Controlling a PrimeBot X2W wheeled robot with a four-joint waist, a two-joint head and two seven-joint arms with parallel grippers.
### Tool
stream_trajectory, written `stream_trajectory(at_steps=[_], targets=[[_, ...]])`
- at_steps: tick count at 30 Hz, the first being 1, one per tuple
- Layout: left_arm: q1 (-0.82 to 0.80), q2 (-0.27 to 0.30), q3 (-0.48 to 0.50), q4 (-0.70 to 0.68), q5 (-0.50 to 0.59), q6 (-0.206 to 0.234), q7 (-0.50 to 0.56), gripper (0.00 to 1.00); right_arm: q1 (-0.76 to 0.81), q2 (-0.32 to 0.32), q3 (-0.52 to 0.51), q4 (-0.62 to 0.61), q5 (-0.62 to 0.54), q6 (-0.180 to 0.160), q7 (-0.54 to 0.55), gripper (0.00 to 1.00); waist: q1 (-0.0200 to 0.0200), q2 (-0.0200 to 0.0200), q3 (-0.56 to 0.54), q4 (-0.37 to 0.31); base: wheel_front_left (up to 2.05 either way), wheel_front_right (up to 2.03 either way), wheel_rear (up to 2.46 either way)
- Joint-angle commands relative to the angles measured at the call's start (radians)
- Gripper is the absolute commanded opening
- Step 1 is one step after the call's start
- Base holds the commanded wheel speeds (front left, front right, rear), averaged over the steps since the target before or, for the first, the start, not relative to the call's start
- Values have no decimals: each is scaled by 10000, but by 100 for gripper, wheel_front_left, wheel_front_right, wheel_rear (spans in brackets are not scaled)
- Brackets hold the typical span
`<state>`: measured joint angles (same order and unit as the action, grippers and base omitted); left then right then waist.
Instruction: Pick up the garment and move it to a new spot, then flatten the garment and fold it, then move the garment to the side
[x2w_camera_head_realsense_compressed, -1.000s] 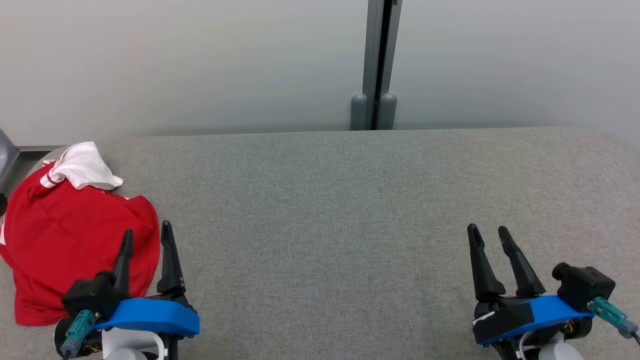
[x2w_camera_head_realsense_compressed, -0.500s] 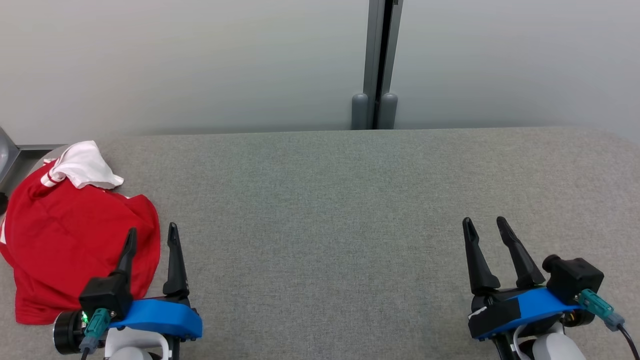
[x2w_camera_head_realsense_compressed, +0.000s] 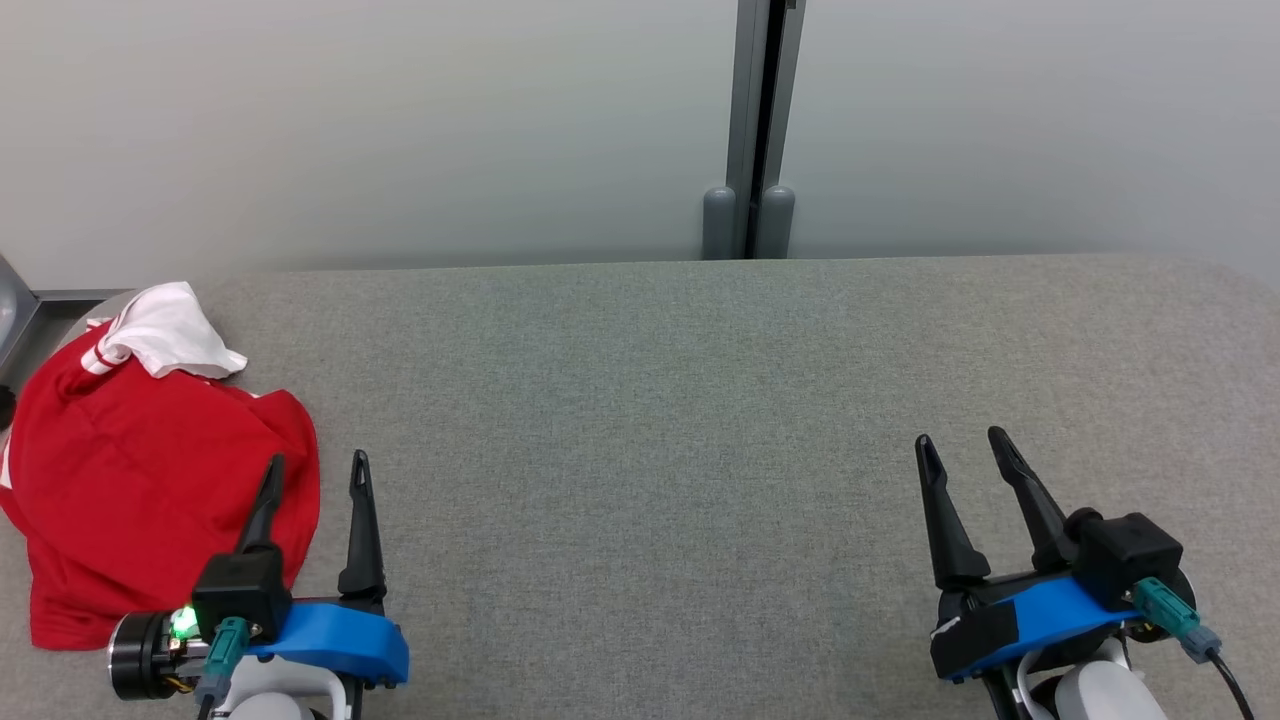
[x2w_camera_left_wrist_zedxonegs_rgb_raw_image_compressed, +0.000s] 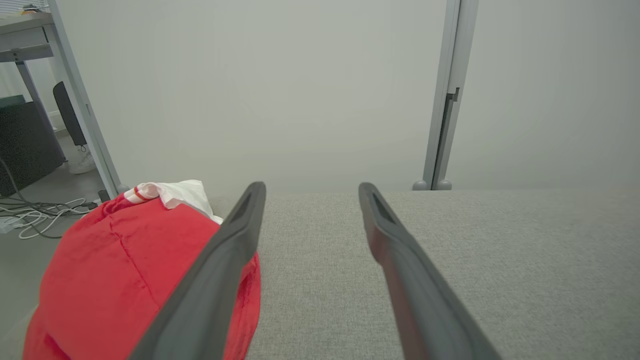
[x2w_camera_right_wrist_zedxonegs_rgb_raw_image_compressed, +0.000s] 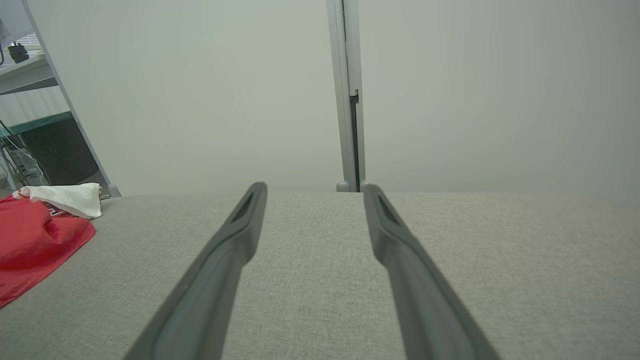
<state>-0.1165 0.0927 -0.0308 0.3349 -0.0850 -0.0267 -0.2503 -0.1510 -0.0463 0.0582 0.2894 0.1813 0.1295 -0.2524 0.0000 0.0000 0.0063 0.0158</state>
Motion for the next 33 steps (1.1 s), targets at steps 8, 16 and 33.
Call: stream_trajectory(at_steps=[8, 16, 33], targets=[[-140, 76, -49, 129, 354, 81, -163, 100, -77, -71, -50, 94, -466, 14, -144, 100, 0, 0, 29, 10, 0, 0, 0], [-171, 78, -44, 182, 243, 128, -164, 100, -108, -70, -98, 203, -415, 14, -139, 100, 0, 0, 57, 3, 0, 0, 0], [-205, 154, -88, 169, 129, 184, -164, 100, -7, -68, -172, 232, -320, 14, -138, 100, 0, 0, 116, 136, 0, 0, 0]])
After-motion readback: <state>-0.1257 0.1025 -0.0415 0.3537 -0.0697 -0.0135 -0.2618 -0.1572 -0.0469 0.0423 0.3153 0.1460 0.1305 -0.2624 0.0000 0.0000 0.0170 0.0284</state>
